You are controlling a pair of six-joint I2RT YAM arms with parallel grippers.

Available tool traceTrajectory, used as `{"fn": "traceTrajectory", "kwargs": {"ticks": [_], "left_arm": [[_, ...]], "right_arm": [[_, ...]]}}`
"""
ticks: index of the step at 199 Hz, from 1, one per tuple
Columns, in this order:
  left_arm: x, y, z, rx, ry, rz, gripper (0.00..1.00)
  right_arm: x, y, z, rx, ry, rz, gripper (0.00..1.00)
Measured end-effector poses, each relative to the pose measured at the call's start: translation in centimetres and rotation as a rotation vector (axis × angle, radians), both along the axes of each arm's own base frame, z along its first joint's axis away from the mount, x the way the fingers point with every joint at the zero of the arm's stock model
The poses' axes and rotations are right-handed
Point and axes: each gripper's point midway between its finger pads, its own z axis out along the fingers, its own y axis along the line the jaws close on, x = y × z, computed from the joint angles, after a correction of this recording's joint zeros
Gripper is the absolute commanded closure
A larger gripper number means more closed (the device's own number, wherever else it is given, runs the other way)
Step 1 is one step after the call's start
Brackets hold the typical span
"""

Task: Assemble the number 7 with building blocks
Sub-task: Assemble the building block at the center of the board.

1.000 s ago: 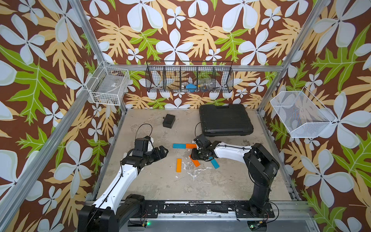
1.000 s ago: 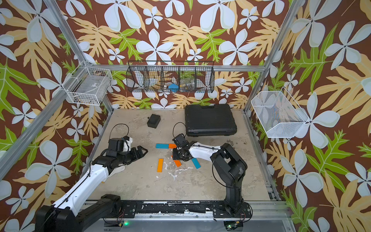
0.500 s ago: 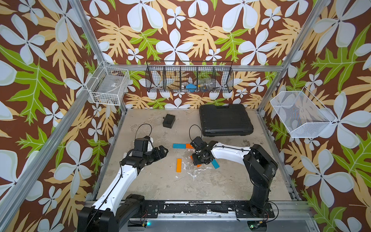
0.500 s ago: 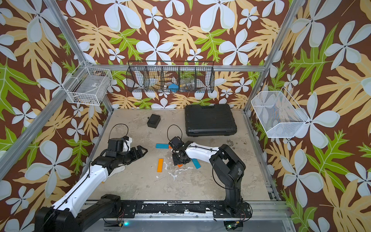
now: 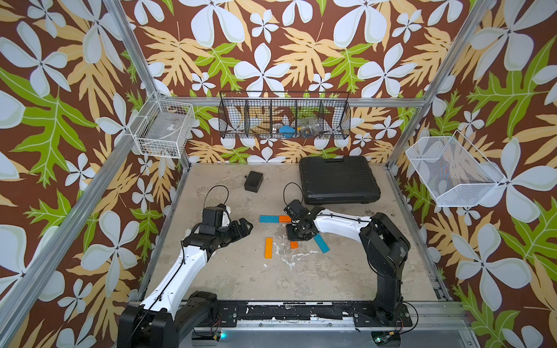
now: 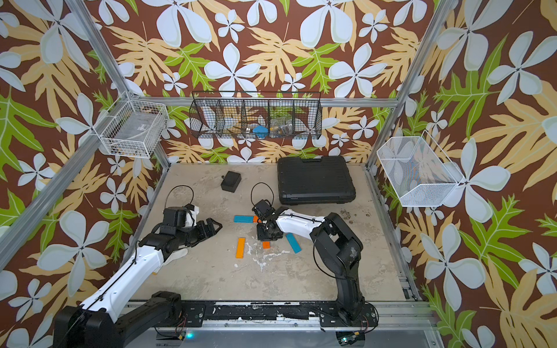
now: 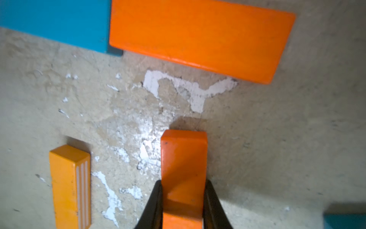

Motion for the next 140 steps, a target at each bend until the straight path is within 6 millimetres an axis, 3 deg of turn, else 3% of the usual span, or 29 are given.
{"fn": "traceTrajectory", "kwargs": {"ticks": [52, 140], "left_arm": [[-0.4, 0.1, 0.3, -0.002, -0.018, -0.001, 0.07], [-1.0, 0.2, 0.4, -0.010, -0.032, 0.008, 0.07]], "right_arm": [[0.7, 1.3, 0.2, 0.055, 0.033, -0.061, 0.74], [1.6, 0.3, -0.1, 0.083, 0.070, -0.138, 0.73]]}}
